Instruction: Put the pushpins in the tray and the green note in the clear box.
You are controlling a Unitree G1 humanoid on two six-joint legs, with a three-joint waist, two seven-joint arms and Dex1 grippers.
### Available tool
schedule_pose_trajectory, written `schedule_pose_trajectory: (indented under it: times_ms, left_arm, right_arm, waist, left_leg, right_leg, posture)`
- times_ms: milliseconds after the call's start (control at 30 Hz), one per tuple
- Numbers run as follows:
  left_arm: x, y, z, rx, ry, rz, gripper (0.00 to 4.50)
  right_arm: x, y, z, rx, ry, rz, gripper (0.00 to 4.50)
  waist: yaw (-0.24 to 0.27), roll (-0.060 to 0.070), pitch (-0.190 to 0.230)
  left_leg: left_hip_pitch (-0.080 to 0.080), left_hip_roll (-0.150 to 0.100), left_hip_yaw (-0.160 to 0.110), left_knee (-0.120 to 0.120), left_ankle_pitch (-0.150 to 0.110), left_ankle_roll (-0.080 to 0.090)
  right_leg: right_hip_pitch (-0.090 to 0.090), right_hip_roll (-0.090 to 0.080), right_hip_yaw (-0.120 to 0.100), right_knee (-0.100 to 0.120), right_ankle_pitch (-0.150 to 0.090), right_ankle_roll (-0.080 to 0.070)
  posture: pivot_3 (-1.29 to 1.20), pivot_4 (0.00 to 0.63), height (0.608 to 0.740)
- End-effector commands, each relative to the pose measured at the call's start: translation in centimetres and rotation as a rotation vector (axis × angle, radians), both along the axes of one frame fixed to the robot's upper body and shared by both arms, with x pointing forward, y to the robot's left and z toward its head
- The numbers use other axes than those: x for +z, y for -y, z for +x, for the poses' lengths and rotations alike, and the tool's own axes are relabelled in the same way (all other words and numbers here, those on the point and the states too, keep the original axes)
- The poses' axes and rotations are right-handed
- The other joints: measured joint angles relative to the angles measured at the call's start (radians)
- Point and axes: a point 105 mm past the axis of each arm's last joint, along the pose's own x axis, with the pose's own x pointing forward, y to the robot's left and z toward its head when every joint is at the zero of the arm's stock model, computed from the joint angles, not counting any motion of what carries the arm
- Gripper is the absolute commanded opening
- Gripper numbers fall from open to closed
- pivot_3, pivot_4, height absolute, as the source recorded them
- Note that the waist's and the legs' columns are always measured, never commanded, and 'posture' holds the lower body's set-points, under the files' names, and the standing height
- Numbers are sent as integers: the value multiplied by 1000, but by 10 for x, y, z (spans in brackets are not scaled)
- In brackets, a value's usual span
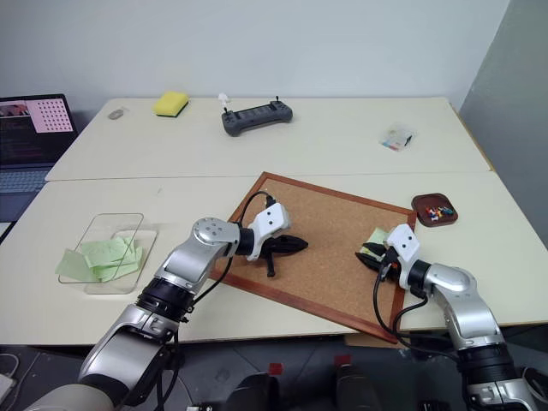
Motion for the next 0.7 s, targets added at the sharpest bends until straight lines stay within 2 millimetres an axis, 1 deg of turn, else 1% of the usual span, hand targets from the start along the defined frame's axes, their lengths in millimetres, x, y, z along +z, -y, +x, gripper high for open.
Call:
schedule_pose_trajectory:
  times_ms: [33,67,100,167,300,467,533,700]
  left_arm:
    - [-21,-8,-6,20,-72,58,0]
    - [-21,-8,-6,20,-72,58,0]
    - [-21,-8,-6,19,-74,57,0]
    - [-21,-7,-8,16,-77,55,0]
    - [-21,-7,-8,16,-78,56,0]
    - [-22,-7,-8,14,-79,59,0]
    - [-22,-8,-8,13,-81,62,0]
    - [-24,-5,-8,8,-84,63,0]
  right_arm:
    - [14,-1,4,5,57,10,382]
    - [14,-2,4,6,56,11,119]
    - [14,-2,4,7,55,13,47]
    - [16,-3,3,9,54,25,47]
    - [26,-7,3,17,74,43,47]
    - [60,-15,4,52,143,88,47]
    - [71,-19,4,62,152,112,47]
    - [79,-22,3,62,152,137,47]
  waist:
    - [0,0,0]
    - [0,0,0]
    - [0,0,0]
    - [0,0,0]
    - [-1,0,0]
    - [-1,0,0]
    - [-2,0,0]
    - [1,0,0]
  left_leg:
    - [0,0,0,0,0,0]
    - [0,0,0,0,0,0]
    - [0,0,0,0,0,0]
    - [0,0,0,0,0,0]
    - [0,0,0,0,0,0]
    - [0,0,0,0,0,0]
    - [-1,0,0,0,0,0]
    - [0,0,-1,0,0,0]
  right_leg:
    - [0,0,0,0,0,0]
    - [0,0,0,0,0,0]
    - [0,0,0,0,0,0]
    - [0,0,0,0,0,0]
    - [0,0,0,0,0,0]
    - [-1,0,0,0,0,0]
    - [-1,0,0,0,0,0]
    - [0,0,-1,0,0,0]
  posture:
    - [0,150,740]
    - [0,150,740]
    - [0,150,740]
    - [0,150,740]
    - [0,150,740]
    - [0,150,740]
    - [0,150,740]
    - [0,150,740]
